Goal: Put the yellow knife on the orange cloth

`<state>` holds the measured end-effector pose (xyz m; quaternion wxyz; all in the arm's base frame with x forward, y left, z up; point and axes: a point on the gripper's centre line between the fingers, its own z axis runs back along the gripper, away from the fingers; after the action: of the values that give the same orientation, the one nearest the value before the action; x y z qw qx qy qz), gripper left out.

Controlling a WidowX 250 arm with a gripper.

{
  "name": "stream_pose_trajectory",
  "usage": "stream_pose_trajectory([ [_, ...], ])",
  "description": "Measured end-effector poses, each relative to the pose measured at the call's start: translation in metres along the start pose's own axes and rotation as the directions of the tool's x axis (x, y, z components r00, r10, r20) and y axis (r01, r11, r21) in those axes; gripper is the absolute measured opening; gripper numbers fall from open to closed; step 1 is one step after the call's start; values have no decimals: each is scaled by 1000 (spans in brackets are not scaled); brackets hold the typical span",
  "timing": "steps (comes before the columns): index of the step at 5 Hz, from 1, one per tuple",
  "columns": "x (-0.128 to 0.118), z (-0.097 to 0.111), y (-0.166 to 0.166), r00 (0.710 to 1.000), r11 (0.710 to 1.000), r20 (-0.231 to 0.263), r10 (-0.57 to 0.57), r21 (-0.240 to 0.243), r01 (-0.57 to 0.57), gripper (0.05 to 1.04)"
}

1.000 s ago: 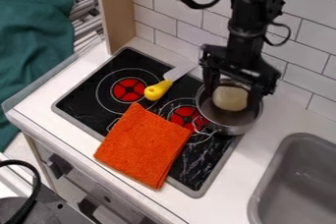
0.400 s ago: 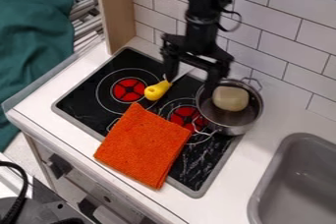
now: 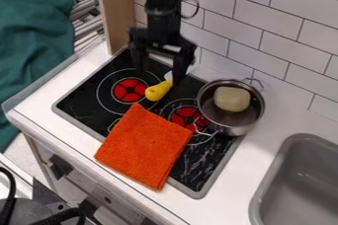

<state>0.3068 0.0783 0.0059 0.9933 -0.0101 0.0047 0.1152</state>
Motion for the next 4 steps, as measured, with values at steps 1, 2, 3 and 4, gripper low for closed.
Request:
stream_pose_trajectory([
  [1,0,-18,10,1000,999,-14,20,-38,-21,1009],
  [2,-1,-29,17,1000,999,-22,20,-47,-21,1009],
  [3,-3,-43,22,999,999,-42,27,-18,-28,1009],
  [4,5,-50,25,1000,999,-8,21,25,-21,955],
])
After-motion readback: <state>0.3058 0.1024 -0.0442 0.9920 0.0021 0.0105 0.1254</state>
